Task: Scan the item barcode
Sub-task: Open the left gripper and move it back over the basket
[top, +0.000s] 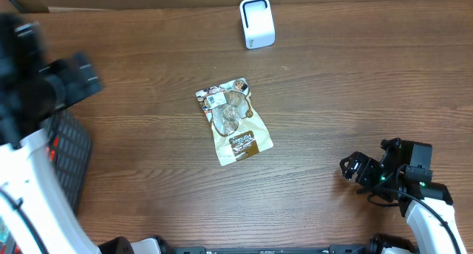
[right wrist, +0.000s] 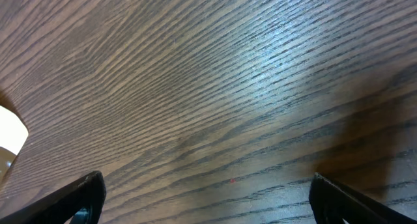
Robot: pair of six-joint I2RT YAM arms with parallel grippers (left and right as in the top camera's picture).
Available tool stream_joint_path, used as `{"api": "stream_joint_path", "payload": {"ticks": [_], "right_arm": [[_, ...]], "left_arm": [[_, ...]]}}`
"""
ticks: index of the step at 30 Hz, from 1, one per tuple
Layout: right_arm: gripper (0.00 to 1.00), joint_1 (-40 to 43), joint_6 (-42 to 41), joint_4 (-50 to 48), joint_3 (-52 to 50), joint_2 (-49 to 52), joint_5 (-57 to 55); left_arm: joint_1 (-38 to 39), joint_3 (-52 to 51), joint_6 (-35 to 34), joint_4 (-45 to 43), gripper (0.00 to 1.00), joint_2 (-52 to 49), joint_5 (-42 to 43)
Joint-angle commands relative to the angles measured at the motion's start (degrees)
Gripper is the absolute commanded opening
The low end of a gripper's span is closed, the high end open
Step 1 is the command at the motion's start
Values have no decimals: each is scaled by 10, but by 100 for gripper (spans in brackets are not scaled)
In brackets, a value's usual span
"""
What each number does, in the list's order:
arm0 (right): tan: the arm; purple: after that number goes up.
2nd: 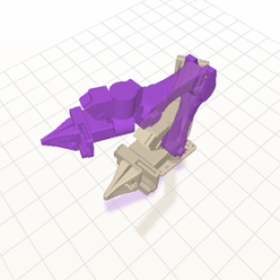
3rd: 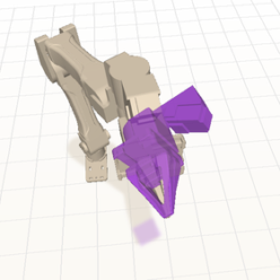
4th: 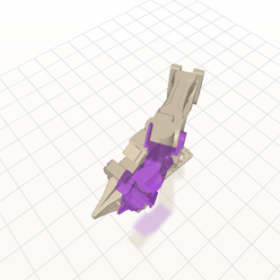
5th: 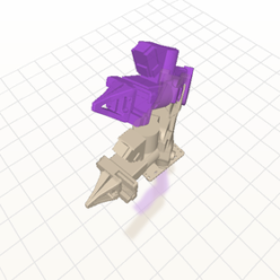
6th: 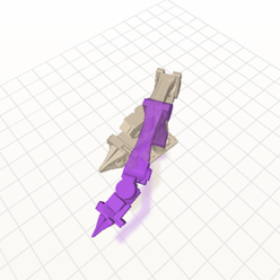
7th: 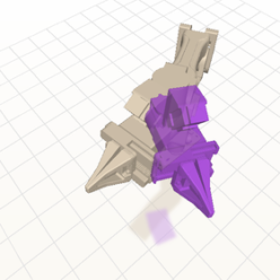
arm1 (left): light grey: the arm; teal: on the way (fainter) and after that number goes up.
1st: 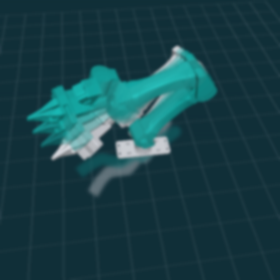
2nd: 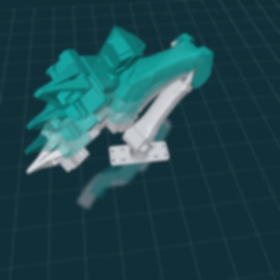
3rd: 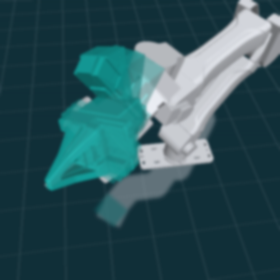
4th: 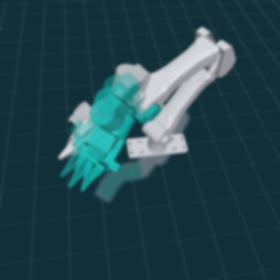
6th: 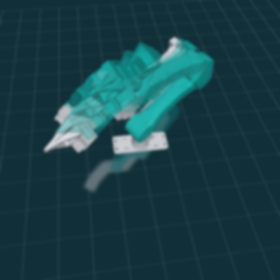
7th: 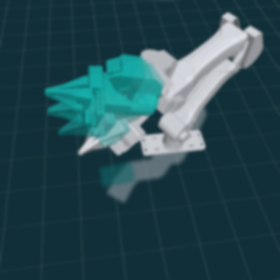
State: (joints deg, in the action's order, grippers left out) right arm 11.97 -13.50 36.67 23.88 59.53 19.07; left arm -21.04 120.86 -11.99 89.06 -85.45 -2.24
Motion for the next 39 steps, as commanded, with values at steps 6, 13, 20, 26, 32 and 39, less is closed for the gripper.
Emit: {"api": "stream_joint_path", "payload": {"ticks": [6, 13, 20, 26, 32, 39], "right_arm": [[100, -2, -2, -3, -1, 0, -2], [100, -2, -2, -3, -1, 0, -2], [100, -2, -2, -3, -1, 0, -2], [100, -2, -2, -3, -1, 0, -2], [100, -2, -2, -3, -1, 0, -2], [100, -2, -2, -3, -1, 0, -2]], "left_arm": [[-215, -5, 17, 1, 100, 25, -18], [-251, -98, -20, -41, 100, 23, -54], [-256, -253, -53, -144, 100, 23, -85], [-266, -365, -58, -266, 100, 23, -84], [-266, -441, -12, -364, 100, 22, -88], [-266, -503, 32, -446, 100, 22, -89]]}}
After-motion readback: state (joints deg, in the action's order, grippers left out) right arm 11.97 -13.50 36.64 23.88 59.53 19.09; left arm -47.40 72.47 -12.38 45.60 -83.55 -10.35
